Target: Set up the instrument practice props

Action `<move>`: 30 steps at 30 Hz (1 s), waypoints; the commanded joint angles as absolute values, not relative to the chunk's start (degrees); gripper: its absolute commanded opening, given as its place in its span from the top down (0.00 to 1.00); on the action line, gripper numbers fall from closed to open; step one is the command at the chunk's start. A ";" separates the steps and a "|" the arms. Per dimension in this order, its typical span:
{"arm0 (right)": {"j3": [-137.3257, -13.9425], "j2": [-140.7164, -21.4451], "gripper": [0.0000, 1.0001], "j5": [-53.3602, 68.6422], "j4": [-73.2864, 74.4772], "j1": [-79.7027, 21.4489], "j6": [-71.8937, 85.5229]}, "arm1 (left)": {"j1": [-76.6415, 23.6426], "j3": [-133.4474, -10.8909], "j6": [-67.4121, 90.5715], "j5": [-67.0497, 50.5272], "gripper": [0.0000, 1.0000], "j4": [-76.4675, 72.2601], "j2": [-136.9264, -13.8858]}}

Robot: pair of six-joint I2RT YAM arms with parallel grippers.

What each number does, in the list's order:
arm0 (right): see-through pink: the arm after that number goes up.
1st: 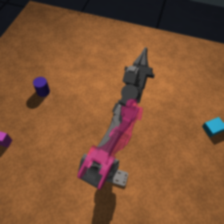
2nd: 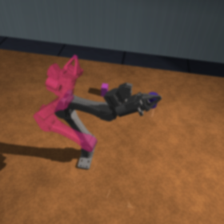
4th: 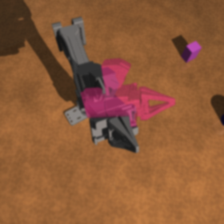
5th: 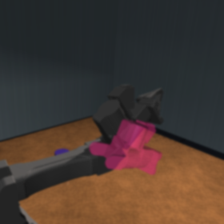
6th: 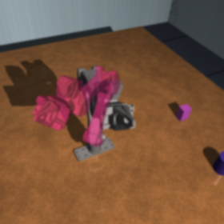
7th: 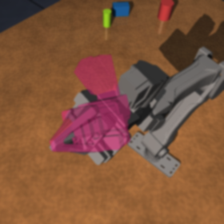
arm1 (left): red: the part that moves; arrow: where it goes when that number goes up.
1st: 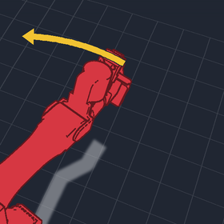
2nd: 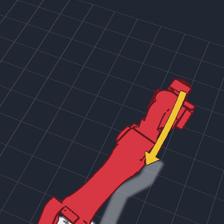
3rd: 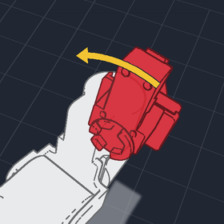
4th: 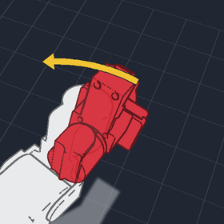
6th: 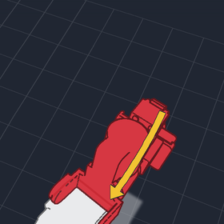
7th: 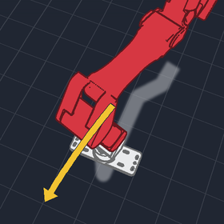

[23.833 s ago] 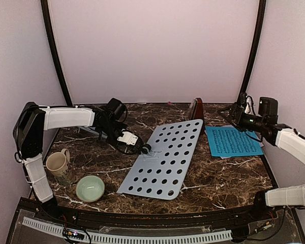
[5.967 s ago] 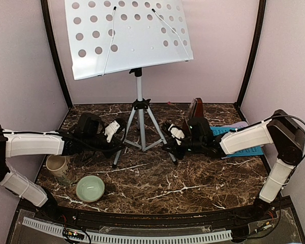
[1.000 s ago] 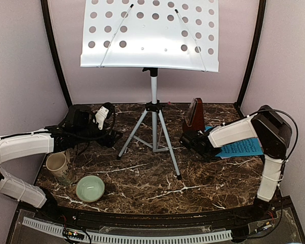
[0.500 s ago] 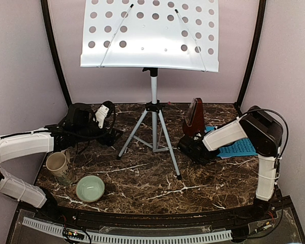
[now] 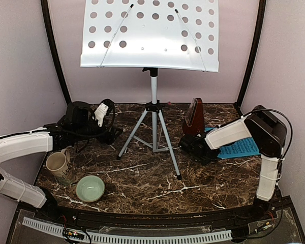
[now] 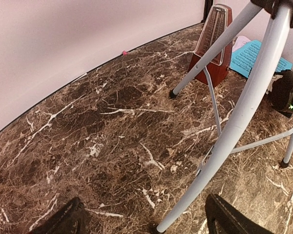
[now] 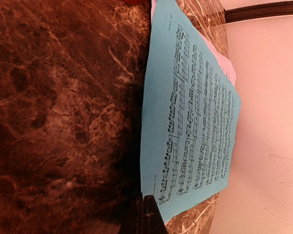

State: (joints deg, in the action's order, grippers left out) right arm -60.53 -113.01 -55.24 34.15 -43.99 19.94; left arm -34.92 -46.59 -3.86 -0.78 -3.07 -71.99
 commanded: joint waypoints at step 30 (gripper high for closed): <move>-58.69 -56.63 1.00 5.68 24.49 -51.11 17.44 | -48.19 -49.84 -9.11 -9.14 0.15 0.05 -59.60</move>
State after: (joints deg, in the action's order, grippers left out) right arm -57.76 -58.37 -4.34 26.02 -50.30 19.75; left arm -45.93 -48.82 -6.33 -7.05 0.03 -61.69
